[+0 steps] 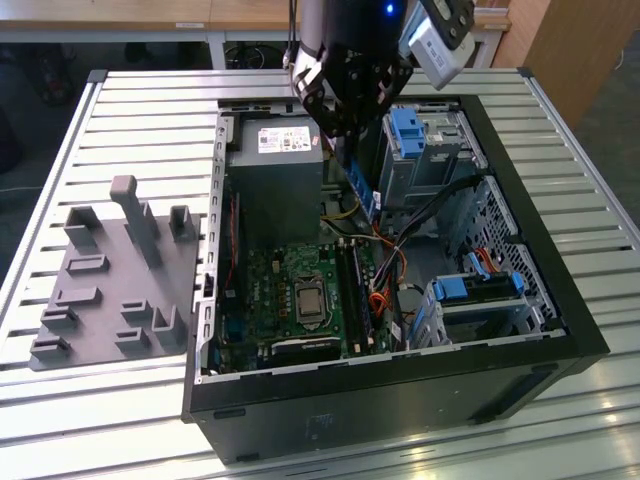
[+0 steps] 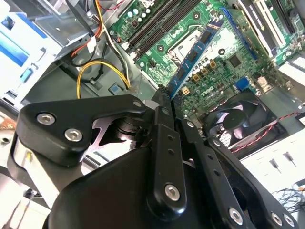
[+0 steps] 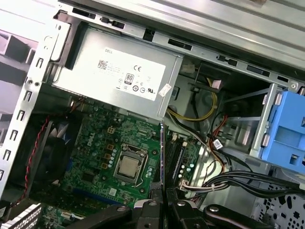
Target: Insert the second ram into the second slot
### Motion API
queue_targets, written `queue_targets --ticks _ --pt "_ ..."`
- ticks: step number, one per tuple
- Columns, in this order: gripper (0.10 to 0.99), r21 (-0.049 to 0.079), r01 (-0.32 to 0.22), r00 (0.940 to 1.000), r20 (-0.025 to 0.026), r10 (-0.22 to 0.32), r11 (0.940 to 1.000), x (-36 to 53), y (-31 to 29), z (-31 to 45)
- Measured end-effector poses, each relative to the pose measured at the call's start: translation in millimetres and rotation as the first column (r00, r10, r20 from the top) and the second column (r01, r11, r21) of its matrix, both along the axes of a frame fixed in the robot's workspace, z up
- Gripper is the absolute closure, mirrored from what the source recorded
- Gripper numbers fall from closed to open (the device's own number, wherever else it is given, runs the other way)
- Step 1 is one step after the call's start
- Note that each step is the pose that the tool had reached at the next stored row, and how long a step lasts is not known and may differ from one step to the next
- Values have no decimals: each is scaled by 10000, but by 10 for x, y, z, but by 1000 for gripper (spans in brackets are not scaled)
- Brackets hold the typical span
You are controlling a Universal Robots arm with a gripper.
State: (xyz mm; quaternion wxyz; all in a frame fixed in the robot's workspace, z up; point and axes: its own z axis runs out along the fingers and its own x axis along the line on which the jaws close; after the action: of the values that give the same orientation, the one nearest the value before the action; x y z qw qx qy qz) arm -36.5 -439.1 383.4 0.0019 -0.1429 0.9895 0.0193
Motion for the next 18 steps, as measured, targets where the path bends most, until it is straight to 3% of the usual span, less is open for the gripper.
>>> queue_targets --ticks 4,8,11,15,18 --pt "945 1 597 9982 0 -597 9982 0 1 -2" --pt "945 1 1242 9923 0 -1242 9923 0 1 -6" --pt "945 1 1750 9846 0 -1750 9846 0 1 -9" --pt "945 1 2430 9700 0 -2430 9700 0 1 -17" --pt "945 0 2569 9665 1 -2569 9665 0 1 -27"
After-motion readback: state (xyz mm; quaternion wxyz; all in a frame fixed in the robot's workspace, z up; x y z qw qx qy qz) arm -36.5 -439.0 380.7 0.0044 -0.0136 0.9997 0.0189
